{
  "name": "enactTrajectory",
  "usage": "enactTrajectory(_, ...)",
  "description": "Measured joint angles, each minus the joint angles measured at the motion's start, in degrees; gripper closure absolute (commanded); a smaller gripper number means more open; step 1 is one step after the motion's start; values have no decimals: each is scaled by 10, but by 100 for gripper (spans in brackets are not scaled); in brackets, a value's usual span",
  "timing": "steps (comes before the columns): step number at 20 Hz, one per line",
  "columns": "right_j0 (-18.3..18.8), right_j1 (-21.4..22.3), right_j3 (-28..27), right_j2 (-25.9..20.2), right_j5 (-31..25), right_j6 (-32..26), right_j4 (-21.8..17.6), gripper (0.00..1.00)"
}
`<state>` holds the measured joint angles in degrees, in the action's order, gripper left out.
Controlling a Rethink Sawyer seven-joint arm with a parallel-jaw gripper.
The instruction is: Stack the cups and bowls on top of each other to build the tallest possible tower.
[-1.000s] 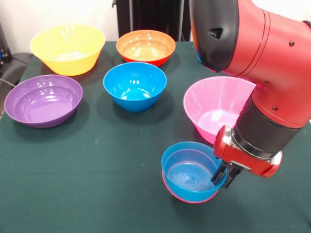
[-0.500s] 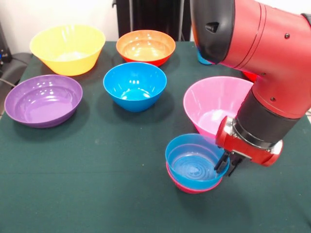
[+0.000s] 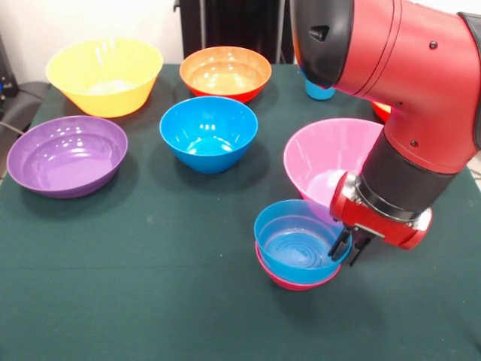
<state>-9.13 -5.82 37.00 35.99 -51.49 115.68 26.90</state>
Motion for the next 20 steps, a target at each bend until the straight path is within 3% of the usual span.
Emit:
enactTrajectory(14, 2, -6, -11, 5, 6, 0, 0, 100)
enactTrajectory(20, 19, -32, -62, 27, 2, 0, -1, 100)
